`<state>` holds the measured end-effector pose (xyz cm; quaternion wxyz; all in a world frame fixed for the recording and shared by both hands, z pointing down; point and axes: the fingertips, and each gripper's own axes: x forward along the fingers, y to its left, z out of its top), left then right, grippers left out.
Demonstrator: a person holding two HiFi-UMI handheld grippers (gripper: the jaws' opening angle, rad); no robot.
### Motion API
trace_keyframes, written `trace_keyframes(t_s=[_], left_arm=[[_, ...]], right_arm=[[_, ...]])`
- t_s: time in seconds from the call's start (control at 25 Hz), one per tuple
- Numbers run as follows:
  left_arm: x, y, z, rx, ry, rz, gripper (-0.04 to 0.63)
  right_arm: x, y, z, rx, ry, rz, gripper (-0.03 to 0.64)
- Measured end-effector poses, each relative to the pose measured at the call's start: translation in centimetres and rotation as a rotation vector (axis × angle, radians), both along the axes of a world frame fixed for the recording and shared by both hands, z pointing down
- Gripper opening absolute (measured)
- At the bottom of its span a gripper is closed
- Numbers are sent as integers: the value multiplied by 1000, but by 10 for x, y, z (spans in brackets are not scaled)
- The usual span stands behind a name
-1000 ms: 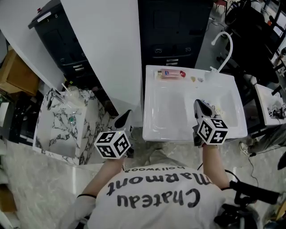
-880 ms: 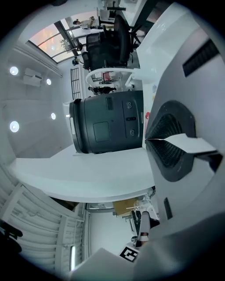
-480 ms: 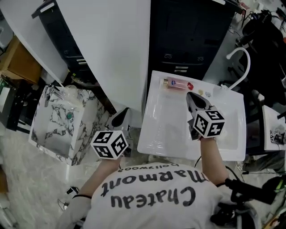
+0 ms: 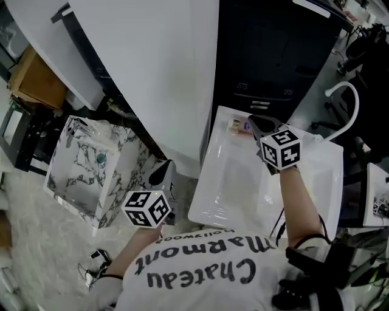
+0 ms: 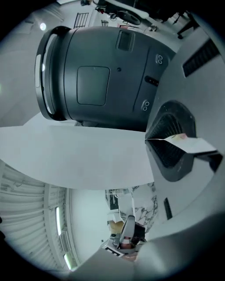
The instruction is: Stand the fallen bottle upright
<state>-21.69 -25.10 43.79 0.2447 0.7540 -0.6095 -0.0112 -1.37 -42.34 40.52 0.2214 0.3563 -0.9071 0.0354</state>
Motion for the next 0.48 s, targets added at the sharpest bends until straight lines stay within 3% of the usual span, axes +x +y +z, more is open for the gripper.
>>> trace_keyframes(t_s=[0.2,0.48], left_arm=[[-3,-5,6,-26,-7,-17,14],[-8,-3,21,-67,-14,-32,14]], right_arm=[[-4,-33,27,-56,73,-52,14],[-22,-46,82,-85,316,-214,15]])
